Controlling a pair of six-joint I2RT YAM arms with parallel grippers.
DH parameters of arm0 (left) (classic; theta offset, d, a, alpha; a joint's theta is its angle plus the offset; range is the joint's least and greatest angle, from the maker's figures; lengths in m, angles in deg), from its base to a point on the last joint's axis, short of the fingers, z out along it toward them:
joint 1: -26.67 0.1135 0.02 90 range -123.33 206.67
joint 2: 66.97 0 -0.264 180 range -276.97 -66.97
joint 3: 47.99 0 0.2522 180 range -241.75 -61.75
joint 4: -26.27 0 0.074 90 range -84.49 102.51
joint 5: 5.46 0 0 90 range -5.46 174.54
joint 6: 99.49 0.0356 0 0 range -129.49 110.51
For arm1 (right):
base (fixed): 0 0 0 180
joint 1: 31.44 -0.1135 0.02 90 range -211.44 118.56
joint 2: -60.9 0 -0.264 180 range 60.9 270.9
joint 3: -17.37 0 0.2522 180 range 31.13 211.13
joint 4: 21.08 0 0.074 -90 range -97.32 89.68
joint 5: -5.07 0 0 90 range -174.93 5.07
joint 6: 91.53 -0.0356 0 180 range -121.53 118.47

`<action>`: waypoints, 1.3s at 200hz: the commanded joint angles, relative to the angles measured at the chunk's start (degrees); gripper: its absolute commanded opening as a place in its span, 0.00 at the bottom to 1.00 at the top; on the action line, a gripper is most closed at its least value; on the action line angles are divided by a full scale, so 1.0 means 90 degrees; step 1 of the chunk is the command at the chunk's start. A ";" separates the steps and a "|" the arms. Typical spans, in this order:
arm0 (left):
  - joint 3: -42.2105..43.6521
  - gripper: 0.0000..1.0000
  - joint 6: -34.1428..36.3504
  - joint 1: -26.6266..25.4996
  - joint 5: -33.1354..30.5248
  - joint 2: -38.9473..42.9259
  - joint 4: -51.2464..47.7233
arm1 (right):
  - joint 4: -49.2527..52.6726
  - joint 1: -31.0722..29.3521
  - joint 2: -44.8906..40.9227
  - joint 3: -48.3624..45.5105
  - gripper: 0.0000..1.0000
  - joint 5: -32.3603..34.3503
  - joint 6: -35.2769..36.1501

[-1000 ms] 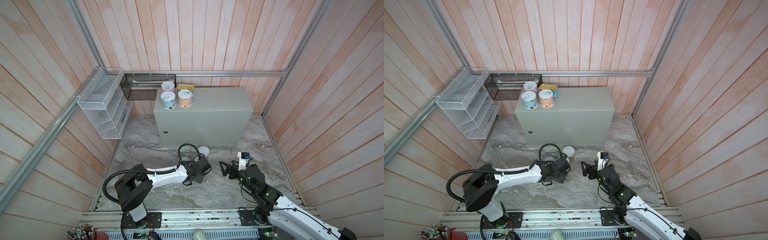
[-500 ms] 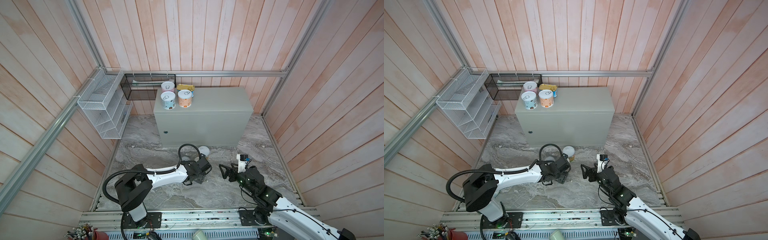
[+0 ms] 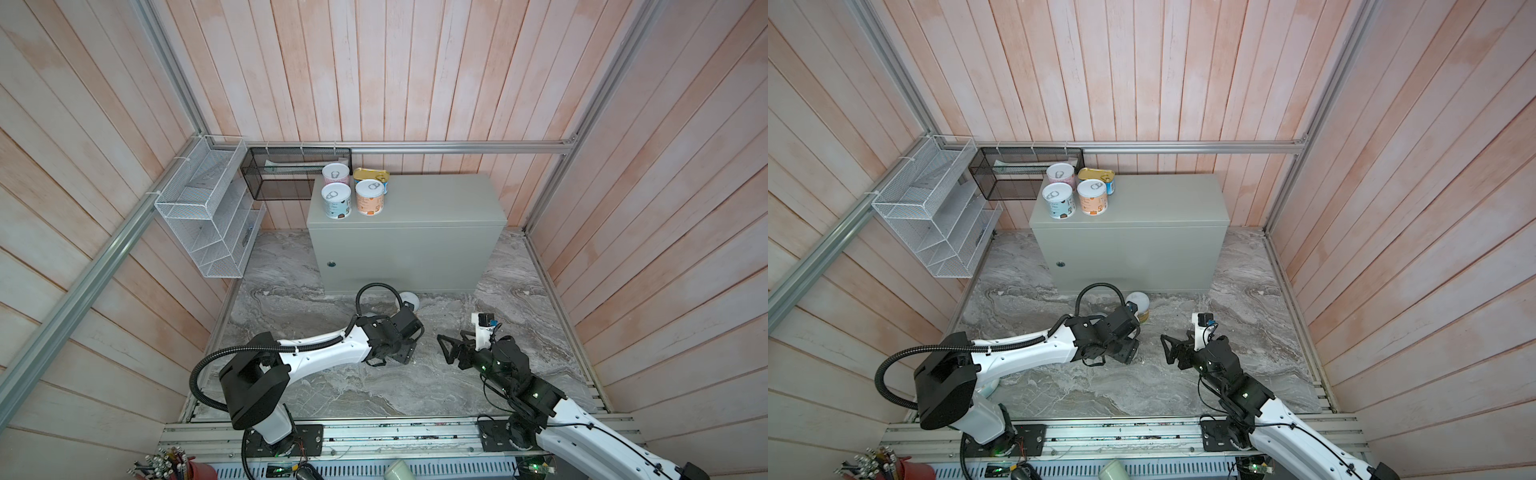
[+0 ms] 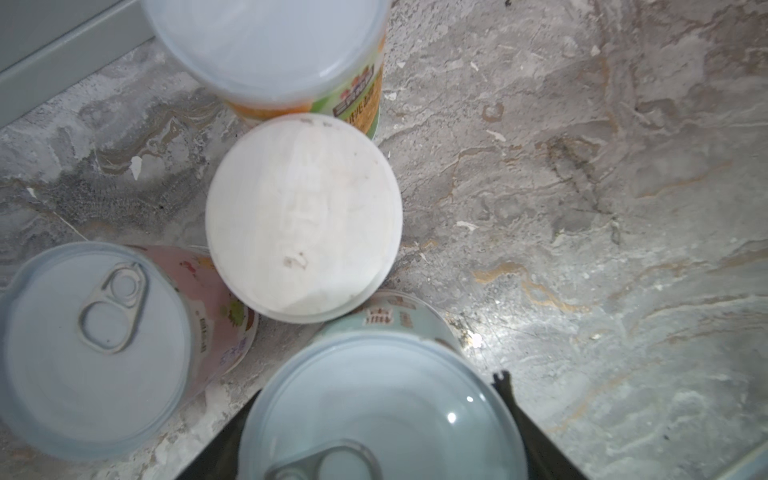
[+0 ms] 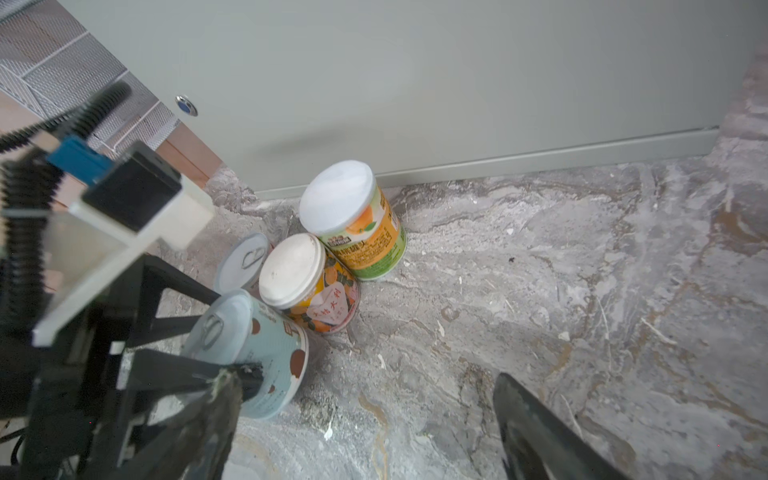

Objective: Place and organize the canned foods onto the counter
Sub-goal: 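Close the left gripper on the teal patterned can, then lift the teal can with the left gripper while the right gripper approaches it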

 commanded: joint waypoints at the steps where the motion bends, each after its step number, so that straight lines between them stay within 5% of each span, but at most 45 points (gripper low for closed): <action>1: -0.0384 0.62 0.0158 0.0115 0.0062 0.0271 -0.0096 | -0.0083 -0.0097 -0.0027 -0.0143 0.95 -0.0136 -0.0064; 137: -0.1739 0.62 0.0670 0.0703 0.1587 0.0325 -0.1039 | -0.1249 -0.1494 -0.0302 -0.0418 0.94 0.0068 0.1146; 260: -0.2027 0.59 0.0778 0.0675 0.2946 0.0314 -0.1040 | -0.2665 -0.1723 0.0415 -0.0262 0.94 0.0466 0.2334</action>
